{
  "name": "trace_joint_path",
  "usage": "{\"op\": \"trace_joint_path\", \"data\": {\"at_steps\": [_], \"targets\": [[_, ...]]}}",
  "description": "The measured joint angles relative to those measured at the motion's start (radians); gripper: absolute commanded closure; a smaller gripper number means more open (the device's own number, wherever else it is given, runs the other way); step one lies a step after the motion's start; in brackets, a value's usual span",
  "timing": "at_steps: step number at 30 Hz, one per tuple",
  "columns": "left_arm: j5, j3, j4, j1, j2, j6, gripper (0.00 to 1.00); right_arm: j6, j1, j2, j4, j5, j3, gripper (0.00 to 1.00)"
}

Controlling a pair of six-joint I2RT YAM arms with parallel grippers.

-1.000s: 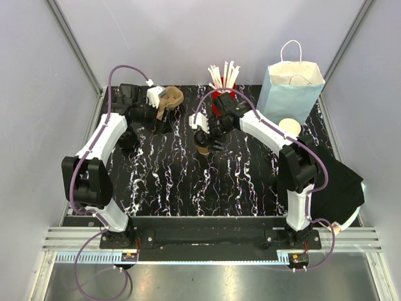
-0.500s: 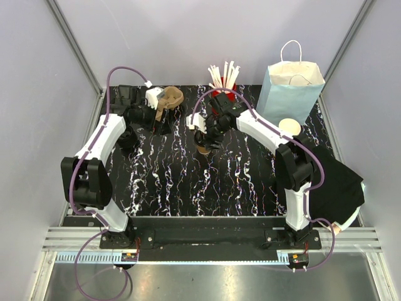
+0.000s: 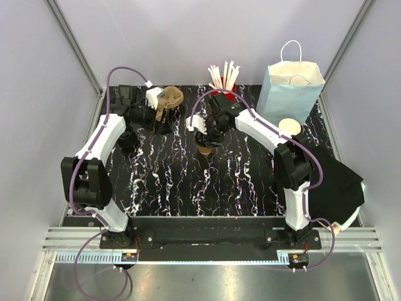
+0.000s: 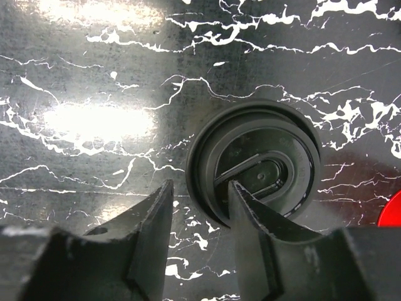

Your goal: Pack the takeout coffee

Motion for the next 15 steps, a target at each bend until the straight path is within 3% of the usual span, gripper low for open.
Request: {"op": "trace_joint_path", "data": {"at_steps": [10,15], "targets": [[0.006,0.0,0.0,0.0,0.0,0.0,0.01,-0.019,0.005,0.005,-0.005,0.019,0.008,0.73],[0.016,0.0,0.0,0.0,0.0,0.0,0.01,-0.024,0.01,0.005,-0.011,0.023,0.012,0.9]]}}
